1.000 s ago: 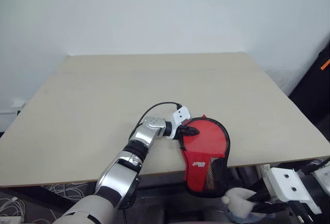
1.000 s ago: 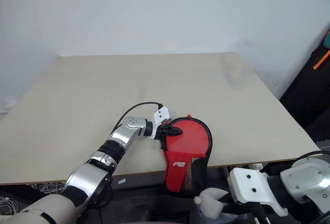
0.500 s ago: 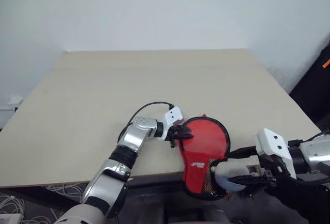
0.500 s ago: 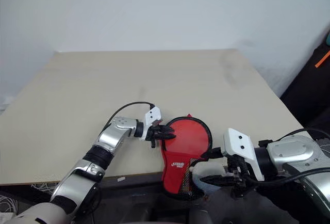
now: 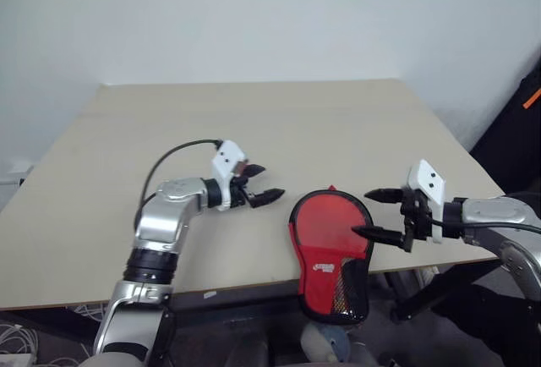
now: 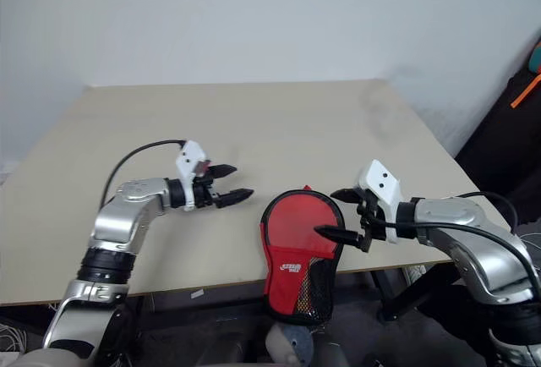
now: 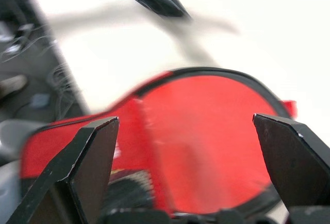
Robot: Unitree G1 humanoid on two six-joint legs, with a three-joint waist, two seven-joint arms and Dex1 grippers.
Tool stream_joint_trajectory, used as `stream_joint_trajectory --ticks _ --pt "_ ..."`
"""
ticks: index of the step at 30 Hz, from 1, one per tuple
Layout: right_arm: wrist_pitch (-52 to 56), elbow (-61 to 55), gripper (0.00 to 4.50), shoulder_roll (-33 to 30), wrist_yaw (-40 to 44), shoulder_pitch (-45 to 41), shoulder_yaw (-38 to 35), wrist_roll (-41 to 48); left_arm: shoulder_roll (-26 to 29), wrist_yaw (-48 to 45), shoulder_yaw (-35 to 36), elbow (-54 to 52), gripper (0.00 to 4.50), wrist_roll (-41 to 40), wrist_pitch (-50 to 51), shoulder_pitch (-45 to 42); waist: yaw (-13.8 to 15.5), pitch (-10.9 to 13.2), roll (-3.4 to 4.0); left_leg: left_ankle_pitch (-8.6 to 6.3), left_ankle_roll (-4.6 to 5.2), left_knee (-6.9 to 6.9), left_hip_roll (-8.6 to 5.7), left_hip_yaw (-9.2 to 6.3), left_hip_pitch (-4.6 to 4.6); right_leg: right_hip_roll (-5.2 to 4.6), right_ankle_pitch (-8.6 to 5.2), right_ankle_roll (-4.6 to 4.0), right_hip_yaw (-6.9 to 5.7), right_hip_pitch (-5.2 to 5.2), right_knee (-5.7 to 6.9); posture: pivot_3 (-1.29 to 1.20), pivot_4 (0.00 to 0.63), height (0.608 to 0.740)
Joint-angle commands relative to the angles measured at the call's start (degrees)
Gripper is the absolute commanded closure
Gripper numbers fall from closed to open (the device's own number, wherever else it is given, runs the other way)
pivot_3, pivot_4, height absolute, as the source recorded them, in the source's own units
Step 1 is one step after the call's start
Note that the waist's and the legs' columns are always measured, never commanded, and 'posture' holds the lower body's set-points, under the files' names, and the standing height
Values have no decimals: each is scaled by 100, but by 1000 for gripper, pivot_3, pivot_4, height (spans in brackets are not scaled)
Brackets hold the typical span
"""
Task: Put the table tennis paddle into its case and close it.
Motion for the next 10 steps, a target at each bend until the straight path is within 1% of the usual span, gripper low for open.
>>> stream_joint_trajectory --ticks 1,6,10 --pt "93 293 0 270 -495 -366 -73 -210 309 194 598 -392 26 -404 286 171 -2 1 0 0 0 0 0 1 -1 0 0 0 0 -2 1 0 0 740" --pt "208 692 0 736 -991 -691 -77 -365 700 452 987 -536 26 -530 336 597 -1 1 1 1 -2 3 0 1 3 0 -2 -4 -1 0 10 0 0 740" --pt "201 1085 0 1076 -1120 -954 125 -527 775 703 1213 -686 26 -651 414 855 7 2 2 2 -3 10 -1 1 2 -2 -1 -6 -2 0 17 0 0 740"
